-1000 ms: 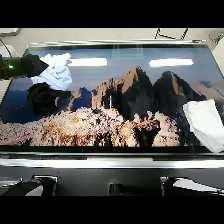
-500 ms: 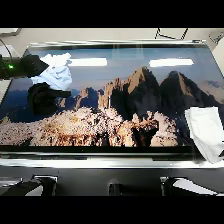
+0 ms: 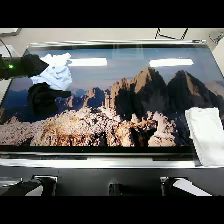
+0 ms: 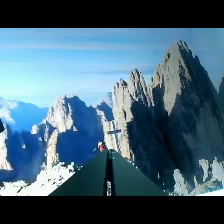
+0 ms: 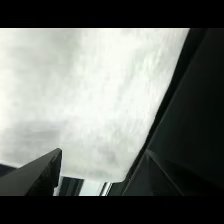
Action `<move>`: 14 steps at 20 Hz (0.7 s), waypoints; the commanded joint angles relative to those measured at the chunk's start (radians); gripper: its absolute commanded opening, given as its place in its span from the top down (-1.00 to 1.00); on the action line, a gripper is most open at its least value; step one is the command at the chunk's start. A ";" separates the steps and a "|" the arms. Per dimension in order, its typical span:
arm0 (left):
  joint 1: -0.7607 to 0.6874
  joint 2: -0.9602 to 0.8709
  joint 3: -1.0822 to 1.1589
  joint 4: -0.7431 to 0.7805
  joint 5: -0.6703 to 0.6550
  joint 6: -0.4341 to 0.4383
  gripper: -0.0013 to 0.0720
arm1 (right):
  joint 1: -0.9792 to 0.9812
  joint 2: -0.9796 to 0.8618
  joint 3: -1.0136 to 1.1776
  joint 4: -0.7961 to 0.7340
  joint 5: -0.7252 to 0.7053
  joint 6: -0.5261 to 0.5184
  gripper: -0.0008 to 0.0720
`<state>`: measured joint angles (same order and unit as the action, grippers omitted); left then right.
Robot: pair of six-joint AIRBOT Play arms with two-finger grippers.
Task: Fold the clothes and pants, and hang the long-sleeved shirts on hangers.
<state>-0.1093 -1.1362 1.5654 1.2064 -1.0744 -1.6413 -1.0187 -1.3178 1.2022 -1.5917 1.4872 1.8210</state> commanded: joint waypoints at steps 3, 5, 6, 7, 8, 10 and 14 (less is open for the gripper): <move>-0.027 -0.003 0.000 0.011 0.216 0.003 0.90 | 0.033 0.013 0.441 0.297 -0.194 -0.171 -0.74; -0.063 -0.027 0.000 0.208 0.280 -0.041 0.90 | 0.146 0.013 0.568 0.365 -0.350 -0.212 -0.74; -0.077 -0.051 0.000 0.342 0.244 -0.126 0.90 | 0.232 0.013 0.598 0.362 -0.371 -0.233 -0.73; -0.085 -0.084 0.000 0.437 0.174 -0.195 0.89 | 0.319 0.011 0.600 0.334 -0.346 -0.245 -0.73; -0.085 -0.117 0.000 0.462 0.095 -0.208 0.87 | 0.412 -0.001 0.586 0.263 -0.283 -0.227 -0.74; -0.086 -0.200 -0.001 0.454 -0.126 -0.208 -0.76 | 0.538 -0.046 0.518 0.211 -0.108 -0.163 -0.79; -0.111 -0.261 -0.117 0.436 -0.348 -0.156 -0.97 | 0.650 -0.103 0.306 0.236 0.074 -0.218 -0.75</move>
<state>-0.2008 -1.3617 1.5192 1.6085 -1.2678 -1.8091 -0.4698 -1.3907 1.6192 -1.3460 1.4368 1.6329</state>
